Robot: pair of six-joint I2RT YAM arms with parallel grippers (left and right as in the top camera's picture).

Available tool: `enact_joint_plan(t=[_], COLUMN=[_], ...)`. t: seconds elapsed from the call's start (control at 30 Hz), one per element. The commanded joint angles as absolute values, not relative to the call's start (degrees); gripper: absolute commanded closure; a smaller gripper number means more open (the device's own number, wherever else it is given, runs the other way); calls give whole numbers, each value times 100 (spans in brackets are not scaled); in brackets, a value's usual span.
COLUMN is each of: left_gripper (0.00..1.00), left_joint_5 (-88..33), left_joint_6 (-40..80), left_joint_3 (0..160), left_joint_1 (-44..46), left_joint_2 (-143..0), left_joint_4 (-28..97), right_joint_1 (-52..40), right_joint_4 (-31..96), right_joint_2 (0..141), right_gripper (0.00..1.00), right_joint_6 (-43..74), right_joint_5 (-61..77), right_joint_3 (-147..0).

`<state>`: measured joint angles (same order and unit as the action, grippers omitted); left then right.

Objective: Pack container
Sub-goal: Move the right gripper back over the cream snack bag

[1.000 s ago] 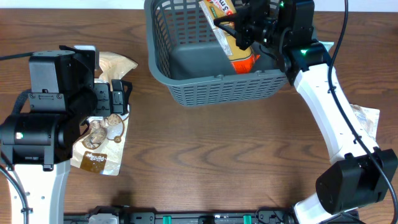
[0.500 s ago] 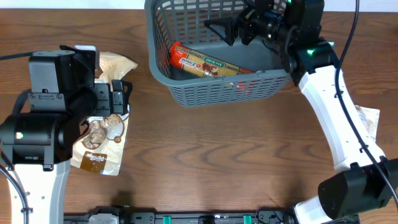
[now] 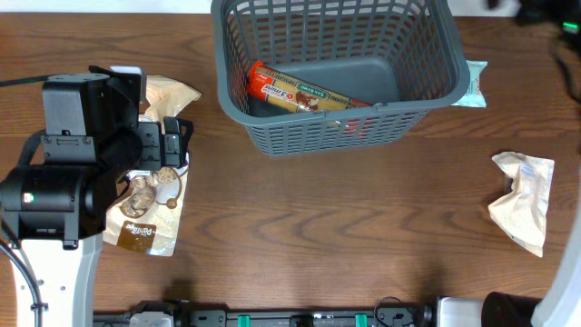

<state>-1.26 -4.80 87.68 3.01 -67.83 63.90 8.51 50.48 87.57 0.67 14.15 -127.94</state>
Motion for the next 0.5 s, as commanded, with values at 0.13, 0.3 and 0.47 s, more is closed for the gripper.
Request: enact_joint_plan(t=[0.13, 0.3, 0.47], left_gripper=[1, 1, 2], left_joint_5=[-78, -80, -80], left_joint_6=[-607, -694, -709], left_joint_3=[8799, 8799, 8799], left_joint_1=[296, 296, 296], left_joint_2=[-6812, -6812, -6812], left_joint_4=[6399, 6401, 6423], right_joint_1=[2438, 2930, 2969], right_joint_4=[7518, 8965, 9450], right_joint_2=[8930, 9080, 9142], right_gripper=[1, 1, 1], right_joint_6=[587, 847, 1280], right_joint_5=[854, 718, 329], right_joint_3=[-12986, -12774, -12062])
